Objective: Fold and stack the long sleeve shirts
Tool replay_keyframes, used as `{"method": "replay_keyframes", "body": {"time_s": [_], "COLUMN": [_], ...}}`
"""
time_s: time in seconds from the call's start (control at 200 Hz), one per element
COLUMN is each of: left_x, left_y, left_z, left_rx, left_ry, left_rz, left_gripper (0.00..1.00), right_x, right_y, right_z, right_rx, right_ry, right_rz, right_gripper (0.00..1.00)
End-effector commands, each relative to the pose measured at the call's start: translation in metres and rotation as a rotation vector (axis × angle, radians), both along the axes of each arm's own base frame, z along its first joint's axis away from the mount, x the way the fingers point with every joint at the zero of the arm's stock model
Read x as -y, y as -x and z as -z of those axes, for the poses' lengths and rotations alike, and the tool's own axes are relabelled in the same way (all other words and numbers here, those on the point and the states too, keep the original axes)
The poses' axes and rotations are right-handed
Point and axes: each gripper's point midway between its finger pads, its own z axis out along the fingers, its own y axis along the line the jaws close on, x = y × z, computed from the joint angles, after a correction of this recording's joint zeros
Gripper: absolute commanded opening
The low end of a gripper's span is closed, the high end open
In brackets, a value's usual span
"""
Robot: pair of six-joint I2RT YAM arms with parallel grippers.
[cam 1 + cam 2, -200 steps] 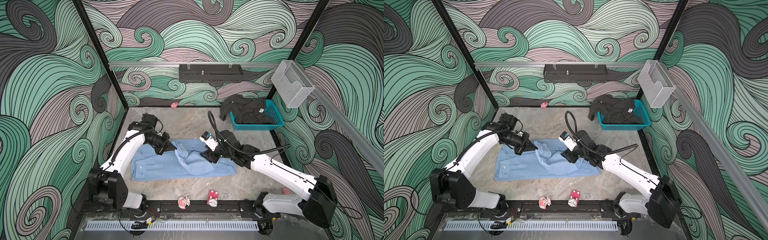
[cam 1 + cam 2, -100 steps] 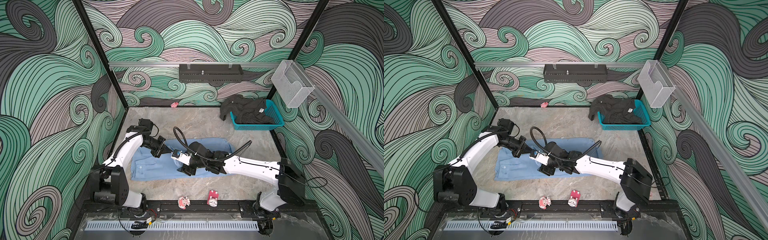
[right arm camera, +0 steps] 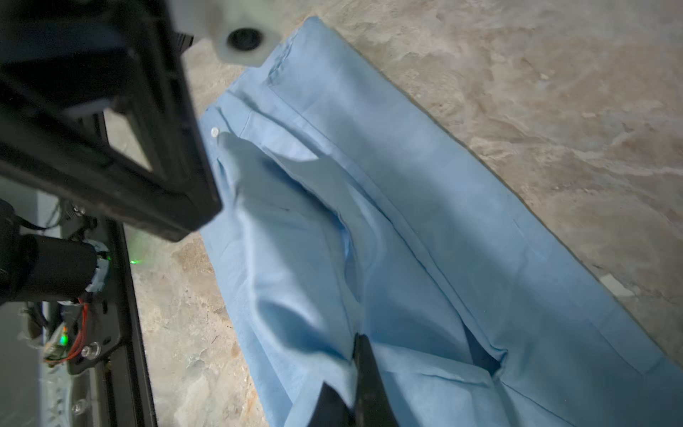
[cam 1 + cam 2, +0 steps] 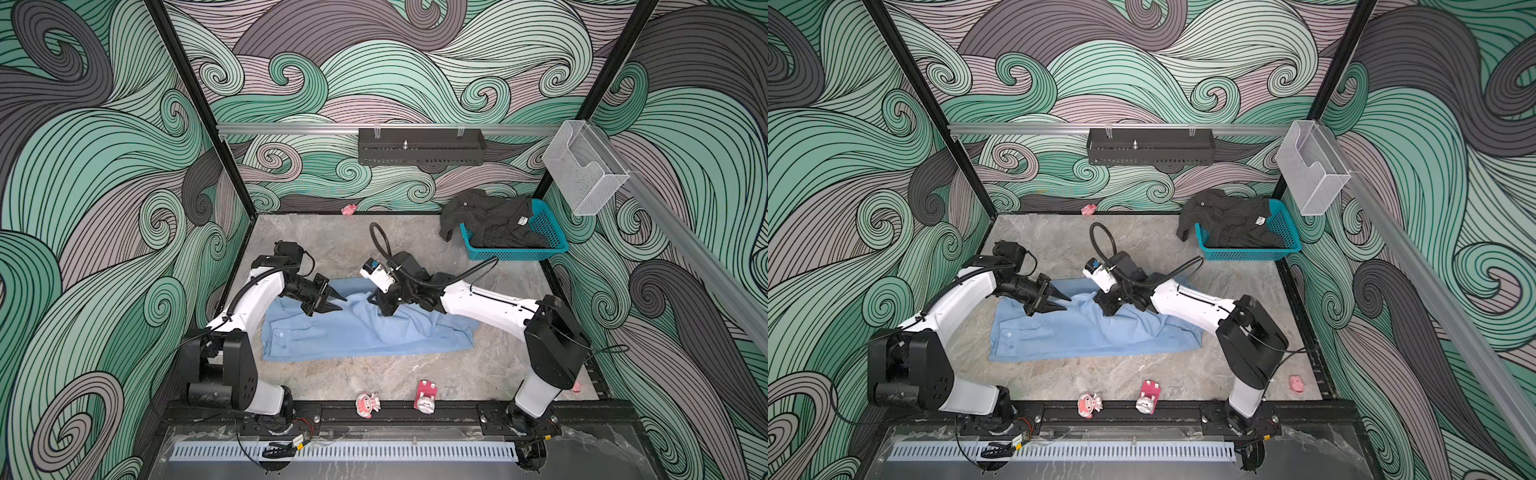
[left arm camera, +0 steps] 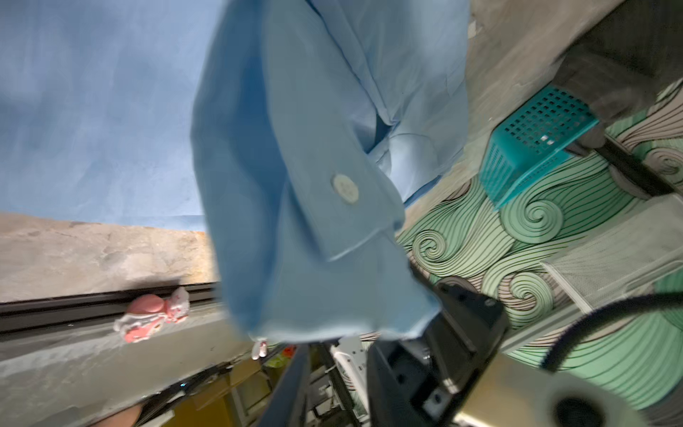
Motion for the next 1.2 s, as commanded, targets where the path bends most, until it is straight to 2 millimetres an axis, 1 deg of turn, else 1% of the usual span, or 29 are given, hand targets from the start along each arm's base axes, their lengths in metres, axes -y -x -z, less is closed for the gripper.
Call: {"method": "replay_keyframes", "body": {"time_s": [0.0, 0.01, 0.07, 0.105, 0.185, 0.245, 0.3, 0.315, 0.33, 0.365, 0.41, 0.475, 0.52, 0.535, 0.565, 0.61, 0.66, 0.715, 0.771, 0.801, 0.841, 0.911, 0.966, 0.971, 0.991, 1.061, 1.116, 1.196], "left_x": [-0.012, -0.014, -0.02, -0.024, -0.034, -0.041, -0.042, -0.043, -0.044, -0.046, -0.043, -0.04, -0.036, -0.035, -0.033, -0.029, -0.026, -0.024, -0.021, -0.022, -0.022, -0.025, -0.029, -0.029, -0.03, -0.036, -0.041, -0.048], "left_y": [-0.009, -0.009, -0.015, -0.018, -0.025, -0.03, -0.035, -0.037, -0.037, -0.04, -0.044, -0.051, -0.054, -0.056, -0.058, -0.059, -0.061, -0.062, -0.063, -0.063, -0.063, -0.061, -0.06, -0.059, -0.058, -0.055, -0.052, -0.048], "left_z": [-0.004, -0.003, -0.003, -0.001, 0.001, 0.002, 0.001, 0.002, -0.005, -0.007, -0.011, -0.014, -0.018, -0.011, -0.008, -0.006, -0.004, -0.005, -0.009, -0.012, -0.016, -0.021, -0.021, -0.026, -0.031, -0.035, -0.038, -0.039], "left_rx": [0.11, 0.117, 0.183, 0.218, 0.322, 0.401, 0.471, 0.483, 0.522, 0.551, 0.587, 0.605, 0.618, 0.592, 0.575, 0.551, 0.533, 0.532, 0.553, 0.567, 0.585, 0.604, 0.603, 0.617, 0.638, 0.661, 0.674, 0.689], "left_ry": [-0.076, -0.093, -0.146, -0.184, -0.273, -0.365, -0.413, -0.43, -0.451, -0.484, -0.483, -0.481, -0.471, -0.464, -0.452, -0.433, -0.413, -0.397, -0.385, -0.384, -0.385, -0.388, -0.388, -0.389, -0.39, -0.396, -0.412, -0.434], "left_rz": [0.099, 0.107, 0.148, 0.167, 0.226, 0.281, 0.336, 0.346, 0.348, 0.361, 0.379, 0.385, 0.385, 0.391, 0.392, 0.395, 0.392, 0.381, 0.371, 0.363, 0.354, 0.335, 0.318, 0.313, 0.304, 0.28, 0.263, 0.25], "left_gripper": [0.43, 0.43, 0.46, 0.48, 0.48, 0.48, 0.48, 0.48, 0.48, 0.48, 0.48, 0.47, 0.47, 0.47, 0.47, 0.47, 0.47, 0.47, 0.47, 0.47, 0.47, 0.48, 0.48, 0.48, 0.49, 0.51, 0.53, 0.55], "right_x": [0.021, 0.024, 0.04, 0.047, 0.059, 0.069, 0.081, 0.086, 0.091, 0.104, 0.121, 0.151, 0.165, 0.168, 0.174, 0.18, 0.184, 0.183, 0.172, 0.162, 0.143, 0.109, 0.087, 0.085, 0.08, 0.063, 0.053, 0.044], "right_y": [0.012, 0.011, 0.008, 0.008, 0.003, -0.006, -0.013, -0.016, -0.018, -0.025, -0.033, -0.043, -0.048, -0.049, -0.053, -0.056, -0.059, -0.061, -0.059, -0.055, -0.046, -0.027, -0.012, -0.011, -0.008, 0.004, 0.008, 0.005], "right_z": [-0.014, -0.015, 0.001, 0.005, 0.019, 0.031, 0.044, 0.05, 0.053, 0.062, 0.073, 0.083, 0.081, 0.078, 0.073, 0.061, 0.042, 0.02, -0.005, -0.016, -0.029, -0.037, -0.033, -0.032, -0.028, -0.013, -0.001, 0.017], "right_rx": [-0.387, -0.418, -0.621, -0.707, -0.828, -0.875, -0.887, -0.882, -0.874, -0.854, -0.829, -0.759, -0.691, -0.672, -0.624, -0.544, -0.432, -0.303, -0.169, -0.086, 0.047, 0.252, 0.319, 0.325, 0.345, 0.423, 0.47, 0.499], "right_ry": [-0.09, -0.092, -0.063, -0.067, -0.089, -0.08, -0.038, -0.009, 0.014, 0.067, 0.134, 0.255, 0.324, 0.334, 0.359, 0.383, 0.408, 0.419, 0.394, 0.377, 0.369, 0.36, 0.346, 0.349, 0.361, 0.413, 0.455, 0.516], "right_rz": [-0.019, -0.018, 0.018, 0.012, 0.053, 0.112, 0.183, 0.209, 0.231, 0.29, 0.366, 0.477, 0.518, 0.526, 0.545, 0.555, 0.559, 0.54, 0.492, 0.442, 0.347, 0.166, 0.055, 0.042, 0.005, -0.122, -0.192, -0.254], "right_gripper": [0.0, 0.0, 0.0, 0.0, 0.0, 0.0, 0.0, 0.0, 0.0, 0.0, 0.0, 0.19, 0.3, 0.34, 0.4, 0.46, 0.51, 0.53, 0.54, 0.54, 0.54, 0.56, 0.57, 0.58, 0.58, 0.6, 0.61, 0.62]}}
